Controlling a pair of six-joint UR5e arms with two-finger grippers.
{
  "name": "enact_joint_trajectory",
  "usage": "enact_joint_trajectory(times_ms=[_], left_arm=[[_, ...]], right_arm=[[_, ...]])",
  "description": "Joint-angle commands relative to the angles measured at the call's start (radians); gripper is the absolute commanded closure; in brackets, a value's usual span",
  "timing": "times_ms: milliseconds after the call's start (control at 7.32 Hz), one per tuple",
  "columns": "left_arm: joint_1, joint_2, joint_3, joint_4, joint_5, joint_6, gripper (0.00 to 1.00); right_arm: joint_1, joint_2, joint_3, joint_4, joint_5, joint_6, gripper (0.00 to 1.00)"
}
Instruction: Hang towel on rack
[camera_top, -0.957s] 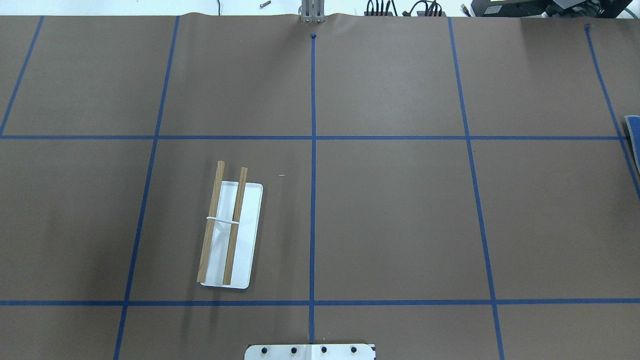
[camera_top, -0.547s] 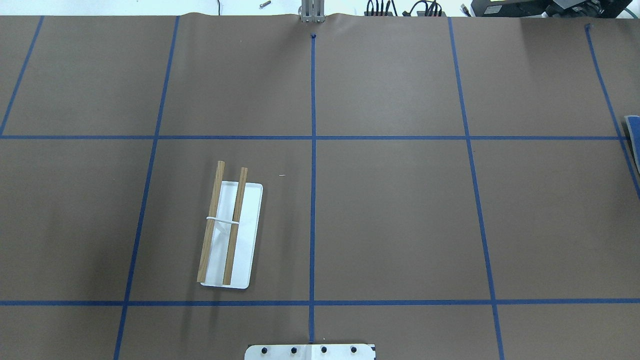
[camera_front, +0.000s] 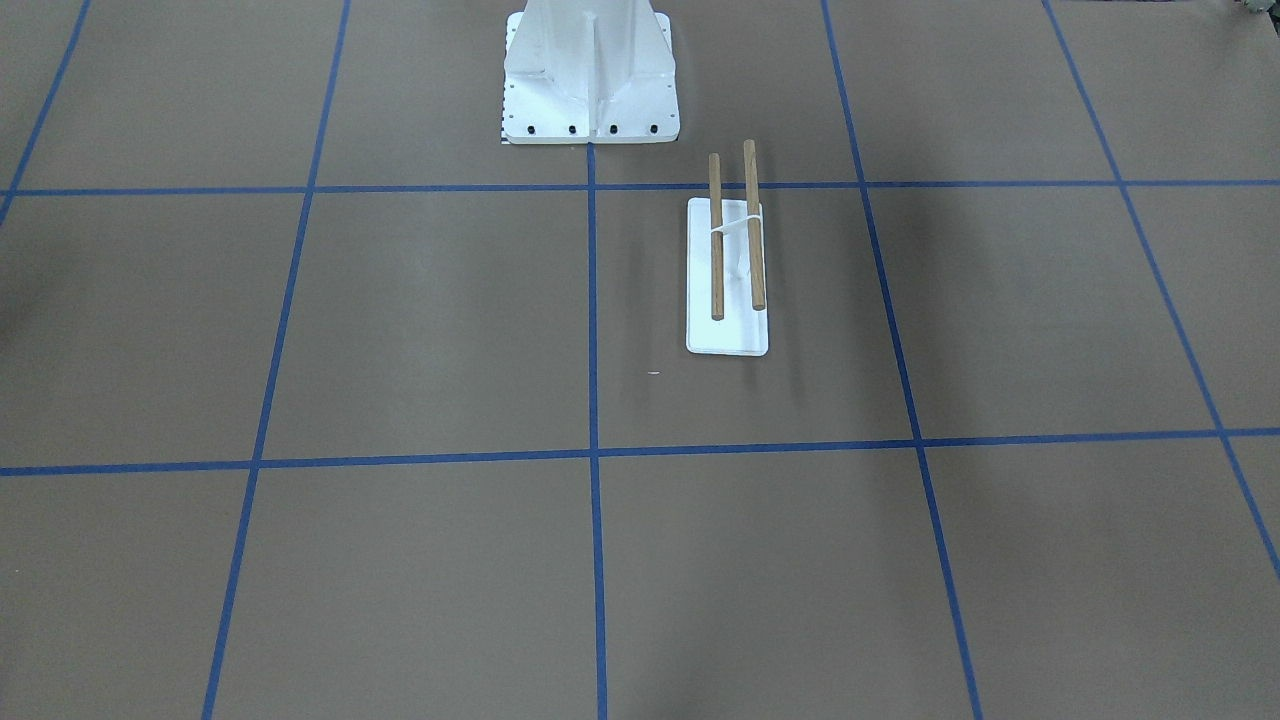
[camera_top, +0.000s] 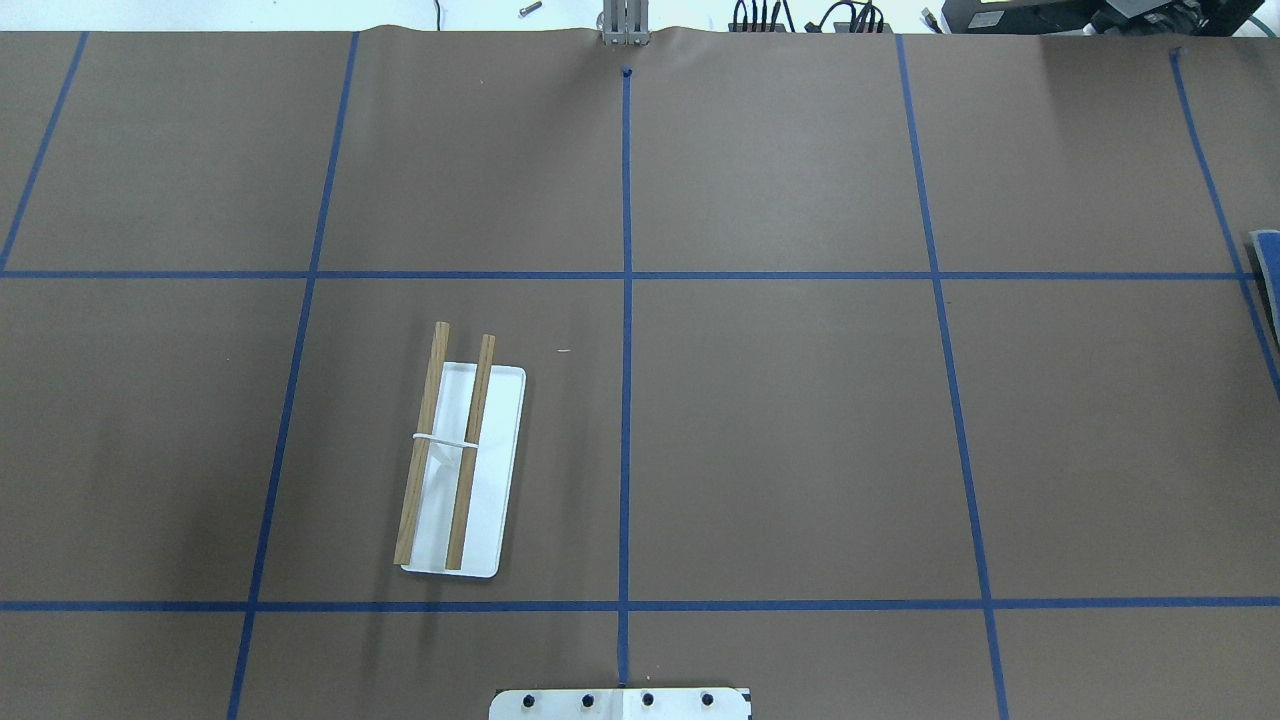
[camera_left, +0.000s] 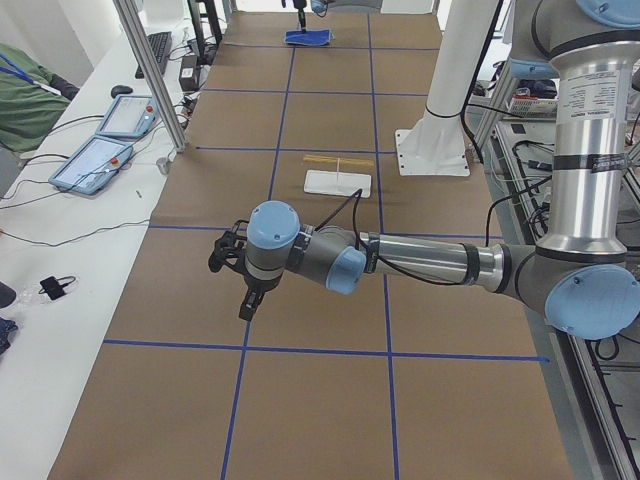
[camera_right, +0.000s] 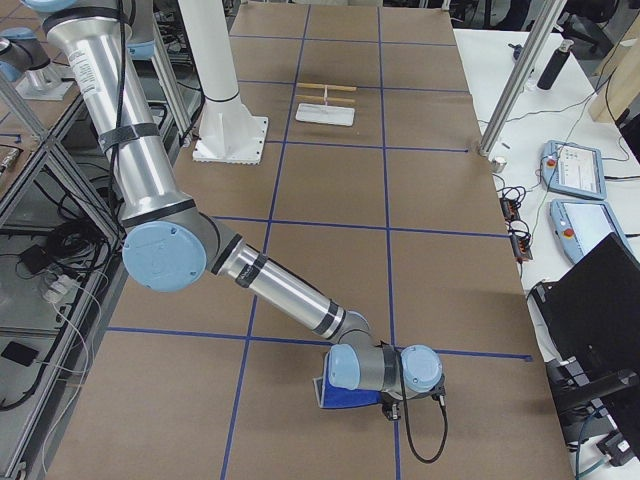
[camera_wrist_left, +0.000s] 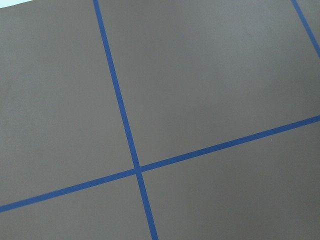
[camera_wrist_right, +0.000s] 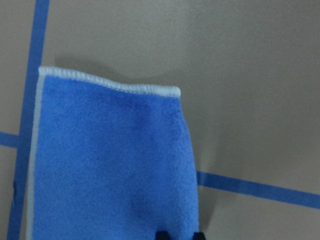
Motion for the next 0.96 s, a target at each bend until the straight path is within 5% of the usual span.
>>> enact_joint_trajectory(times_ms=[0, 410, 820], left_arm=[[0.000, 0.000, 0.000, 0.000, 0.000, 0.000, 0.02], [0.000, 0.000, -0.003, 0.000, -0.002, -0.003, 0.02], [0.008, -0.017, -0.011, -0.069, -0.011, -0.014, 0.02]], right_arm=[[0.001, 0.002, 0.014, 0.025, 0.002, 0.002, 1.00], [0.057, -0.019, 0.213, 0.018, 0.105, -0.004, 1.00], [0.049, -0.057, 0.587, 0.032, 0.266, 0.001, 1.00]])
